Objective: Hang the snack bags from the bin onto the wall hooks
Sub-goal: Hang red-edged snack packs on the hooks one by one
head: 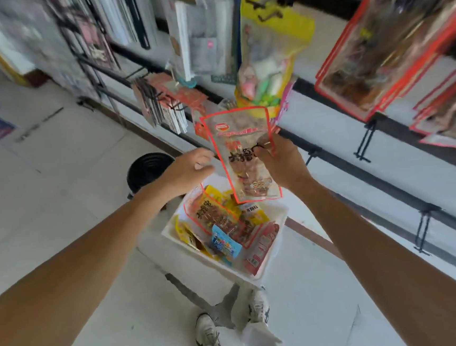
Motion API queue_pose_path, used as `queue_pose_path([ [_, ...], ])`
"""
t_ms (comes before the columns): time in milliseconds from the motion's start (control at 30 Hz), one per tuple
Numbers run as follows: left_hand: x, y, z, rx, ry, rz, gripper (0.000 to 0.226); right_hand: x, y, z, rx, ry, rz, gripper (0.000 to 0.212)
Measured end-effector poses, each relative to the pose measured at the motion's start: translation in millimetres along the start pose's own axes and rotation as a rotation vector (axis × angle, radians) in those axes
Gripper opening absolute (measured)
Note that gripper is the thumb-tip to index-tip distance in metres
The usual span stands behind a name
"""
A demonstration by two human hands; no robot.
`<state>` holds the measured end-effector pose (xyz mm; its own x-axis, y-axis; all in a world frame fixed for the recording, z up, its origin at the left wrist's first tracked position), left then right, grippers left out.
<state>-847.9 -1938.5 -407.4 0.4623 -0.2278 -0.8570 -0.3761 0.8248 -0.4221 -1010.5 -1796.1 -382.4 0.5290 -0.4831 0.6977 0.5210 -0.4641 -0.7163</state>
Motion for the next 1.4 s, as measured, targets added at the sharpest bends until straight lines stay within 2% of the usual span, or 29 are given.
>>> queue_pose_path([
  [100, -56, -6, 10, -0.015, 0.084, 0.342, 0.014, 16, -37, 8, -0.047, 0.017, -0.003, 0.007],
  [267, -142, -9, 14, -0.137, 0.235, 0.568, 0.010, 31, -95, 19, -0.105, 0.039, -0.004, 0.004],
  [433, -198, 4, 24, -0.146, 0.326, 0.491, 0.008, 41, -151, 38, -0.182, -0.058, -0.039, 0.010],
  [600, -244, 26, 43, -0.116, 0.403, 0.409, 0.005, 55, -208, 63, -0.329, -0.204, -0.101, 0.013],
  [700, -271, 43, 53, -0.095, 0.442, 0.377, 0.003, 63, -245, 78, -0.430, -0.275, -0.025, 0.021],
  [833, -311, 65, 68, -0.079, 0.518, 0.378, 0.005, 69, -285, 94, -0.473, -0.359, 0.100, 0.020],
  [1033, -349, 88, 77, -0.079, 0.587, 0.324, 0.002, 67, -332, 107, -0.550, -0.395, 0.145, 0.011],
  [1133, -365, 93, 78, -0.073, 0.668, 0.260, 0.016, 66, -346, 108, -0.549, -0.373, 0.156, 0.011],
  [1200, -374, 91, 79, -0.126, 0.750, 0.173, 0.026, 69, -352, 109, -0.564, -0.387, 0.165, 0.011],
  [1333, -379, 79, 86, -0.369, 0.947, -0.097, 0.032, 77, -359, 100, -0.591, -0.386, 0.175, 0.010],
  [1400, -378, 72, 86, -0.432, 1.046, -0.203, 0.037, 81, -357, 92, -0.599, -0.382, 0.172, 0.011],
])
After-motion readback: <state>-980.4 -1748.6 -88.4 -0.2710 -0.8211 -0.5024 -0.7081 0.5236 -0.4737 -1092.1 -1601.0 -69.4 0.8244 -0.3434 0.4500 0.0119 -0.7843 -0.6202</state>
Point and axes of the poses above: each hand's wrist, its own z-axis away from the middle knuckle, its own y-axis out of the palm, x = y × z, the point moved 4 cm from there along -z, towards the middle knuckle, and after that the axes turned 7 degrees about z, right-handed, at the moved point
